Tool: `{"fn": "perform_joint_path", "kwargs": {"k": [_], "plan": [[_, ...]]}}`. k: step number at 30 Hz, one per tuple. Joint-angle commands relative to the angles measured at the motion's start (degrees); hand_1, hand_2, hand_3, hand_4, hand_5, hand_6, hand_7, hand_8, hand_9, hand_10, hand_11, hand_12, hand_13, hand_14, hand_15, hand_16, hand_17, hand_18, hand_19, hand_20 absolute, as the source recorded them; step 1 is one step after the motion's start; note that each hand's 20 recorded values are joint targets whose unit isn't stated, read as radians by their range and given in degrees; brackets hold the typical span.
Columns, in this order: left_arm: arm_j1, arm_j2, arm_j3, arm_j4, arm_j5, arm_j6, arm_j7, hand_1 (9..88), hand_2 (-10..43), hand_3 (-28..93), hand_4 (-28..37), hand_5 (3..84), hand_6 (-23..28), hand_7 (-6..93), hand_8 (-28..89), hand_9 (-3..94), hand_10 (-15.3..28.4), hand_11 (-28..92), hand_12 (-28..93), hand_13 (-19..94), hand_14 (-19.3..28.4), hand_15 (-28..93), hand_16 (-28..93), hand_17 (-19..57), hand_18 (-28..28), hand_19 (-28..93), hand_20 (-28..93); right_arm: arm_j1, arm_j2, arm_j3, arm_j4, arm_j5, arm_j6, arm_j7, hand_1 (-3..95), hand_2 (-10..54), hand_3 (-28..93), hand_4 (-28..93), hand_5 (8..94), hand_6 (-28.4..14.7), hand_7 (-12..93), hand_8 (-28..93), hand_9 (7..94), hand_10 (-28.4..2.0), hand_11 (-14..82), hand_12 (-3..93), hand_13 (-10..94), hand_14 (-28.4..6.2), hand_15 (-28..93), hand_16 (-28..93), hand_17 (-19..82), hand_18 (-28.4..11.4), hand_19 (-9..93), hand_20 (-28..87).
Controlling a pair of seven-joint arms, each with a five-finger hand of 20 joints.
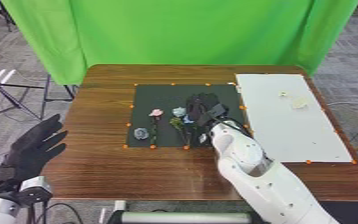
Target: Arrange flowers
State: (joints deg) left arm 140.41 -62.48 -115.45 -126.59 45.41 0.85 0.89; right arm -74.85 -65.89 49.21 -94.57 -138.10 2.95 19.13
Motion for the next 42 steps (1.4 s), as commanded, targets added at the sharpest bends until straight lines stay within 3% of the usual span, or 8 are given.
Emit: {"fn": "perform_joint_path", "kwargs": {"k": [1, 9, 12, 23, 27, 33, 34, 42], "plan": [[0.53, -0.33, -0.14, 0.04, -0.12, -0.03, -0.46, 23.3, -1.5, 70, -28.3, 25.0, 1.7, 18.4, -9, 19.1, 9.4, 15, 17, 14, 12.2, 21, 5, -11.7, 17.9, 36, 9, 0.89, 1.77, -0.79, -0.84, -1.89, 0.13, 1.04, 44.0, -9.5, 83, -28, 59.2, 2.9, 44, -6, 79.5, -5.2, 12.9, 47.0, 72, -0.2, 47, 44, 22, -17.8, 72, 49], [0.68, -0.27, -0.29, 0.11, -0.10, -0.03, -0.52, 23.3, -1.5, 71, -28.3, 25.0, 1.7, 18.4, -9, 19.2, 9.3, 15, 17, 14, 12.2, 21, 5, -11.7, 17.9, 36, 9, -0.33, 2.63, 0.86, -2.18, -4.99, -1.31, 0.89, 39.6, -9.5, 84, -28, 58.1, 3.9, 35, -7, 76.1, -6.5, 18.5, 42.5, 70, -1.9, 50, 40, 20, -18.6, 71, 50], [0.52, -0.17, -0.36, 0.22, -0.10, -0.27, -0.70, 23.3, -1.4, 70, -28.3, 25.0, 1.7, 18.5, -9, 19.2, 9.4, 15, 17, 14, 12.2, 21, 5, -11.7, 17.9, 36, 9, -0.62, 2.63, 1.56, -2.53, -4.61, -2.32, 1.17, 37.7, -9.5, 85, -28, 57.4, 4.0, 33, -16, 73.1, -7.0, 22.8, 39.8, 68, -2.4, 52, 38, 19, -18.8, 71, 51], [0.33, 0.04, -0.26, 0.25, -0.12, -0.44, -0.80, 23.2, -1.5, 71, -28.3, 25.0, 1.7, 18.5, -9, 19.1, 9.4, 15, 17, 14, 12.2, 21, 5, -11.7, 18.0, 36, 9, -1.91, 2.42, 2.66, -3.82, -3.42, -2.39, -0.76, 33.4, -9.5, 86, -28, 56.5, 3.2, 32, -17, 69.1, -8.6, 30.4, 31.6, 66, -3.7, 56, 30, 18, -19.1, 71, 51], [0.26, -0.01, -0.22, 0.26, -0.11, -0.41, -0.55, 23.3, -1.4, 70, -28.3, 25.0, 1.7, 18.4, -9, 19.2, 9.4, 15, 17, 14, 12.2, 21, 5, -11.7, 17.9, 36, 9, -1.31, 3.92, 4.42, -3.94, -4.20, -0.82, 1.95, 30.8, -9.5, 87, -27, 55.9, 2.5, 32, -17, 66.8, -9.4, 32.1, 28.2, 64, -4.7, 57, 30, 17, -19.5, 71, 52], [1.01, -0.66, -0.45, -0.09, -0.02, 0.14, -0.02, 23.3, -1.4, 70, -28.3, 25.0, 1.8, 18.4, -9, 19.2, 9.3, 15, 17, 14, 12.2, 21, 5, -11.7, 17.9, 36, 9, 0.90, 9.97, 8.22, -0.60, -5.23, -1.86, 10.23, 29.3, -8.4, 89, -26, 44.3, -0.6, 33, -16, 48.4, -11.8, 32.4, 26.7, 48, -7.8, 58, 24, 12, -19.9, 71, 53], [1.33, -0.79, -0.43, -0.20, 0.08, 0.22, 0.31, 23.3, -1.3, 70, -28.3, 25.0, 1.8, 18.4, -9, 19.2, 9.4, 15, 17, 14, 12.2, 21, 5, -11.7, 17.9, 36, 9, 0.85, 10.74, 9.68, -0.41, -5.63, -5.47, 11.93, 29.0, -8.5, 89, -26, 42.6, -1.1, 32, -16, 45.4, -12.5, 32.1, 26.7, 45, -8.4, 57, 23, 11, -19.8, 70, 52], [1.72, -1.38, -0.67, -0.50, 0.07, 0.40, 0.73, 23.3, -1.3, 70, -28.3, 25.0, 1.7, 18.5, -9, 19.2, 9.4, 15, 17, 14, 12.2, 21, 5, -11.7, 17.9, 36, 9, 0.87, 16.28, 13.52, 5.99, -2.36, -6.34, 20.42, 28.1, -8.4, 90, -26, 28.0, -5.5, 27, -12, 27.7, -16.9, 20.9, 26.9, 26, -13.7, 33, 21, 4, -20.6, 60, 39]]}}
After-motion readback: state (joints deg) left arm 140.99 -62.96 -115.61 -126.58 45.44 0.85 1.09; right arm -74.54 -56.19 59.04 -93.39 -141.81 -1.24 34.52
